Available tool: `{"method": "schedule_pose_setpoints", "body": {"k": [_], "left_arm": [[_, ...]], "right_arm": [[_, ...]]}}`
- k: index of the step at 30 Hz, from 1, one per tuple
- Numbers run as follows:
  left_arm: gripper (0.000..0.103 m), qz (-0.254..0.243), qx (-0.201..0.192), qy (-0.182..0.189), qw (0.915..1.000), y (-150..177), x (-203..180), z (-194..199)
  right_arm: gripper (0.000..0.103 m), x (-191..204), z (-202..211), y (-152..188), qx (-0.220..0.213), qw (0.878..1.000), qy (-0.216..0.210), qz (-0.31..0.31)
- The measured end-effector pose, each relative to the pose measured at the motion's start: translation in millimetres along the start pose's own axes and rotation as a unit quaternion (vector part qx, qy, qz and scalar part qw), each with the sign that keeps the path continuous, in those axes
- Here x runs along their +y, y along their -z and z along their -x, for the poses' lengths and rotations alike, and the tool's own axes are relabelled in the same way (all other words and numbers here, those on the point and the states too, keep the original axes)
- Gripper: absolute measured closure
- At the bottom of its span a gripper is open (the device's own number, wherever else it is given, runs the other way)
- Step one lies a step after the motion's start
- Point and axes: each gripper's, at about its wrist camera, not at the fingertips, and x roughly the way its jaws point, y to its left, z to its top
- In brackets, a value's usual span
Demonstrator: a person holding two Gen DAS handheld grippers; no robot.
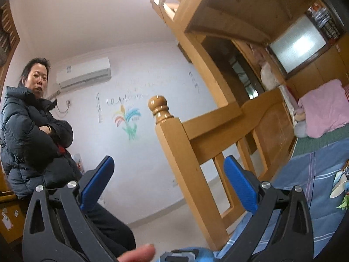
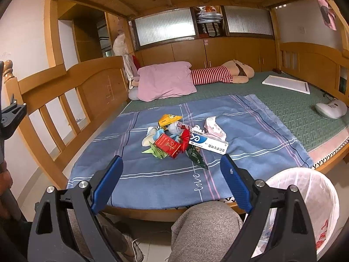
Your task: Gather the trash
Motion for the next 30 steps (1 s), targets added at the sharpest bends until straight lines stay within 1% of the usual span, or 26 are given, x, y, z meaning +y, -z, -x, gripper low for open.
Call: {"method": "schedule_pose_setpoints", "body": {"k": [4, 10, 12, 15, 22, 24, 27, 30], "left_arm": [[0.003, 0.002, -0.023, 0.028, 0.9993, 6, 0, 7], [0.003, 0.023, -0.051, 0.039, 0.9977, 8, 8, 20], [0.003, 0.021, -0.049, 0.044, 0.9976, 8, 8, 21], [0.003, 0.018, -0.049, 0.041, 0.9978, 9, 6, 22], [0.003, 0.011, -0.044, 0.047, 0.9979, 9, 2, 19], [0.003, 0.007, -0.038, 0.051, 0.9979, 8, 1, 18], [0.003, 0.007, -0.016, 0.072, 0.9972, 8, 1, 14], [0.003, 0.013, -0.004, 0.078, 0.9968, 7, 3, 11]], "right_arm": [[0.014, 2, 4, 1, -0.009, 1.000, 0.008, 0.007], [0.014, -1, 5, 5, -0.010, 1.000, 0.020, 0.006], [0.014, -3, 6, 5, -0.011, 1.000, 0.021, 0.004], [0.014, -5, 7, 5, -0.013, 1.000, 0.021, 0.001], [0.014, -7, 7, 6, -0.014, 1.000, 0.022, -0.003], [0.014, -8, 7, 6, -0.014, 1.000, 0.021, -0.002], [0.014, -8, 8, 6, -0.014, 1.000, 0.021, -0.002], [0.014, -8, 8, 5, -0.015, 1.000, 0.020, -0.004]]}}
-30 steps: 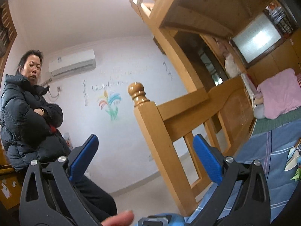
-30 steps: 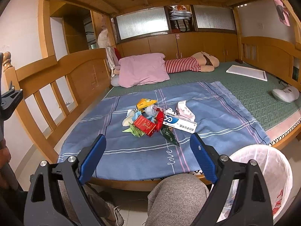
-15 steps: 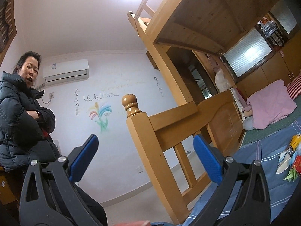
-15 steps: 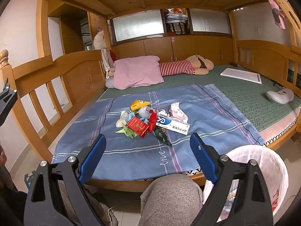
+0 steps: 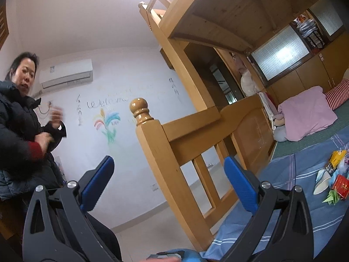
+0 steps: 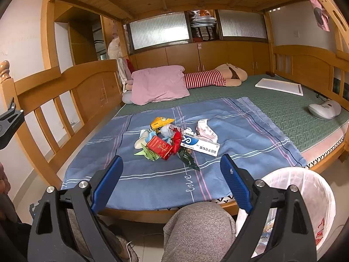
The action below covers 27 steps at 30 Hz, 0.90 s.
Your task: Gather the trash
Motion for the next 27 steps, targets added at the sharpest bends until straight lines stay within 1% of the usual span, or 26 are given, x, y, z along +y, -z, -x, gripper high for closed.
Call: {"method": "schedule_pose_setpoints", "body": {"k": [3, 7, 13, 23, 25, 26, 27], "left_arm": [[0.003, 0.011, 0.014, 0.007, 0.9998, -1, 4, -2], [0.003, 0.012, 0.026, 0.004, 0.9996, 0, 5, -6], [0.003, 0.012, 0.032, -0.002, 0.9994, 1, 6, -10], [0.003, 0.010, 0.033, 0.003, 0.9994, 0, 3, -10], [0.003, 0.012, 0.042, 0.013, 0.9989, 2, 3, -15], [0.003, 0.016, 0.050, 0.025, 0.9983, 4, 3, -18], [0.003, 0.025, 0.066, 0.051, 0.9962, 6, 3, -24]], "right_arm": [[0.014, 0, 1, -1, -0.002, 1.000, 0.000, -0.002], [0.011, 3, 2, -4, -0.008, 1.000, -0.003, -0.004], [0.010, 6, 2, -5, -0.010, 1.000, -0.010, -0.001], [0.010, 3, -1, -5, -0.008, 1.000, -0.012, -0.008], [0.010, 4, -5, -7, -0.004, 1.000, -0.016, -0.007], [0.008, 3, -7, -7, -0.002, 1.000, -0.019, -0.007], [0.007, 1, -11, -9, 0.002, 1.000, -0.021, -0.009]]}}
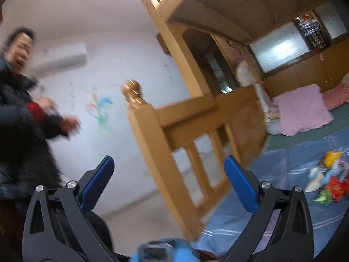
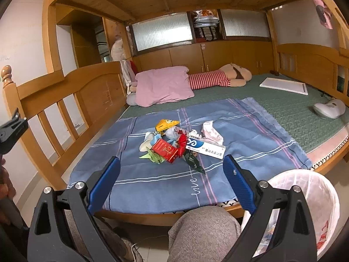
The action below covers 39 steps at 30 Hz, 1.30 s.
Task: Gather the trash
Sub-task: 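Grasp the green snack wrapper with the right tool and lift it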
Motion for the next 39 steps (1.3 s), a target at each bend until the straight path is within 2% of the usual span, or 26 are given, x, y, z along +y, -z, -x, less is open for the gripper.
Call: {"method": "schedule_pose_setpoints", "body": {"k": [2, 3, 5, 11, 17, 19, 23, 26, 30, 36, 39], "left_arm": [[0.003, 0.014, 0.036, 0.054, 0.9978, 4, 1, -13], [0.003, 0.025, 0.059, 0.101, 0.9928, 7, 0, -22], [0.003, 0.039, 0.086, 0.155, 0.9834, 13, -1, -33], [0.003, 0.062, 0.103, 0.246, 0.9619, 32, -12, -56], [0.003, 0.057, 0.110, 0.287, 0.9500, 41, -35, -69], [0.003, 0.059, 0.115, 0.308, 0.9425, 42, -43, -76], [0.003, 0.067, 0.121, 0.326, 0.9354, 42, -53, -89], [0.003, 0.084, 0.132, 0.346, 0.9251, 42, -57, -102], [0.003, 0.077, 0.145, 0.340, 0.9259, 49, -69, -114], [0.003, 0.072, 0.146, 0.339, 0.9264, 52, -73, -118], [0.003, 0.078, 0.148, 0.346, 0.9231, 52, -70, -120]], "right_arm": [[0.006, -3, -12, -1, 0.009, 1.000, 0.001, -0.003], [0.006, -5, -20, -1, 0.019, 1.000, 0.001, -0.004], [0.006, -7, -35, 1, 0.038, 0.999, 0.001, -0.007], [0.006, -18, -98, 15, 0.115, 0.993, 0.018, -0.009], [0.006, -33, -154, 20, 0.156, 0.987, 0.041, -0.005], [0.006, -40, -173, 20, 0.169, 0.984, 0.052, -0.006], [0.006, -48, -213, 21, 0.201, 0.977, 0.074, 0.007], [0.006, -52, -243, 22, 0.231, 0.970, 0.070, 0.010], [0.006, -59, -279, 20, 0.272, 0.961, 0.053, -0.004], [0.006, -62, -313, 21, 0.291, 0.954, 0.070, 0.003], [0.006, -62, -320, 21, 0.292, 0.954, 0.066, 0.006]]}}
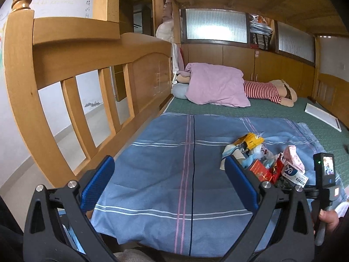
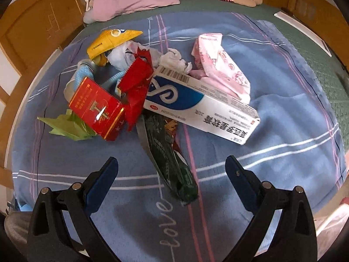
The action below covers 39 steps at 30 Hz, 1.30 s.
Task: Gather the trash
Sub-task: 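Grasp the green snack wrapper with the right tool and lift it, then grasp the light green paper with the left tool while the right tool holds the wrapper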
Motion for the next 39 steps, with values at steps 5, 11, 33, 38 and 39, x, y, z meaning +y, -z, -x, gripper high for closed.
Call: {"method": "schedule_pose_setpoints", "body": {"k": [5, 11, 33, 38, 39], "left_arm": [[0.003, 0.007, 0.006, -0.008, 0.9999, 1, 5, 1], [0.003, 0.008, 0.011, -0.015, 0.9998, 3, 7, 3], [0.003, -0.046, 0.012, -0.012, 0.9988, 10, -27, -4], [0.003, -0.061, 0.027, 0.024, 0.9975, 22, -53, -20], [0.003, -0.067, 0.033, 0.032, 0.9967, 28, -63, -28]], "right_arm": [[0.006, -6, -11, -5, 0.009, 1.000, -0.005, -0.014], [0.006, 2, -21, -7, 0.015, 1.000, 0.012, 0.003], [0.071, 11, 9, 6, -0.022, 0.999, 0.028, 0.034], [0.071, -2, 51, 31, -0.054, 0.998, 0.032, 0.017], [0.071, -7, 59, 35, -0.060, 0.998, 0.034, 0.012]]}}
